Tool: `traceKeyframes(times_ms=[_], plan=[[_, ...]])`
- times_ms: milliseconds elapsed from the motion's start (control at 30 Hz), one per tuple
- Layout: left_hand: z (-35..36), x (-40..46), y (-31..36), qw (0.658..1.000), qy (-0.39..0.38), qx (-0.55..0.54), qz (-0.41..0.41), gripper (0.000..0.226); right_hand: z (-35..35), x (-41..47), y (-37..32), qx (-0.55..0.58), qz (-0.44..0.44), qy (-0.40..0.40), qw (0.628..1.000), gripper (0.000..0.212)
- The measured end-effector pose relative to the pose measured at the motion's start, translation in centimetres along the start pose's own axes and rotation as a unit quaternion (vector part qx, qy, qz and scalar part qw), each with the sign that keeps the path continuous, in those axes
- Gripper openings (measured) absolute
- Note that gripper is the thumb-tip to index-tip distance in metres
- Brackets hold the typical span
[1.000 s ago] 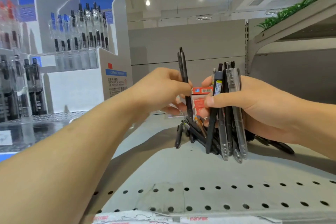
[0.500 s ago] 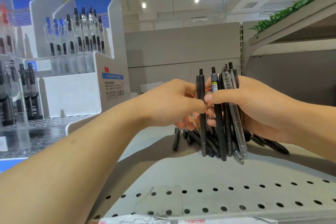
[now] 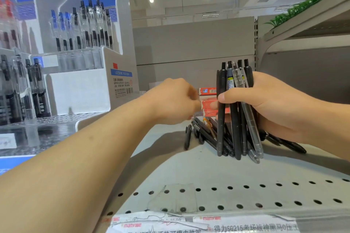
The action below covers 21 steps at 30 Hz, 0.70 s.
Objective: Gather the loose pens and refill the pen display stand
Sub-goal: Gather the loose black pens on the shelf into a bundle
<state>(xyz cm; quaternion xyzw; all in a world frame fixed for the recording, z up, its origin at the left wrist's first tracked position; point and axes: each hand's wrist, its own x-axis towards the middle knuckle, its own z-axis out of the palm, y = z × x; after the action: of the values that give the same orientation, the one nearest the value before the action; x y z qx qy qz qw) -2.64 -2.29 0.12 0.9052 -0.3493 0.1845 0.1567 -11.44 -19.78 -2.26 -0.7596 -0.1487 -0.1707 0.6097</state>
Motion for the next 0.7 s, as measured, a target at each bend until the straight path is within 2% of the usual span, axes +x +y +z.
traceKeyframes(times_ms=[67, 167, 233, 333, 400, 467, 533, 633, 700], plan=[[1.0, 0.5, -0.8, 0.997, -0.042, 0.051, -0.037, 0.023, 0.1, -0.2, -0.1, 0.016, 0.007, -0.008, 1.000, 0.016], [2.7, 0.9, -1.0, 0.979, -0.152, 0.115, -0.072, 0.035, 0.2, -0.2, -0.1, 0.016, 0.002, -0.017, 1.000, 0.016], [3.3, 1.2, -0.9, 0.969, -0.193, 0.126, -0.089, 0.036, 0.1, -0.1, 0.0, 0.009, 0.001, -0.031, 0.999, 0.025], [3.0, 1.4, -1.3, 0.966, -0.188, 0.136, -0.117, 0.017, 0.1, 0.1, 0.2, 0.009, -0.005, -0.035, 0.999, 0.027], [2.0, 1.2, -1.9, 0.973, -0.143, 0.132, -0.127, 0.020, 0.1, 0.3, 0.4, 0.028, -0.004, -0.044, 0.999, 0.028], [0.9, 1.0, -2.2, 0.986, -0.087, 0.042, -0.138, 0.013, 0.1, 0.3, 0.5, 0.047, -0.002, -0.050, 0.998, 0.030], [0.0, 0.5, -1.6, 0.983, -0.037, -0.118, -0.138, 0.010, 0.0, 0.3, 0.5, 0.057, -0.008, -0.039, 0.998, 0.031], [-0.4, -0.2, -0.2, 0.942, -0.026, -0.327, -0.078, 0.019, -0.1, 0.3, 0.2, 0.050, -0.028, -0.016, 0.998, 0.018], [-0.4, -0.7, 0.8, 0.914, -0.057, -0.400, -0.032, 0.014, -0.4, 0.3, 0.0, 0.049, -0.044, -0.005, 0.998, 0.012]])
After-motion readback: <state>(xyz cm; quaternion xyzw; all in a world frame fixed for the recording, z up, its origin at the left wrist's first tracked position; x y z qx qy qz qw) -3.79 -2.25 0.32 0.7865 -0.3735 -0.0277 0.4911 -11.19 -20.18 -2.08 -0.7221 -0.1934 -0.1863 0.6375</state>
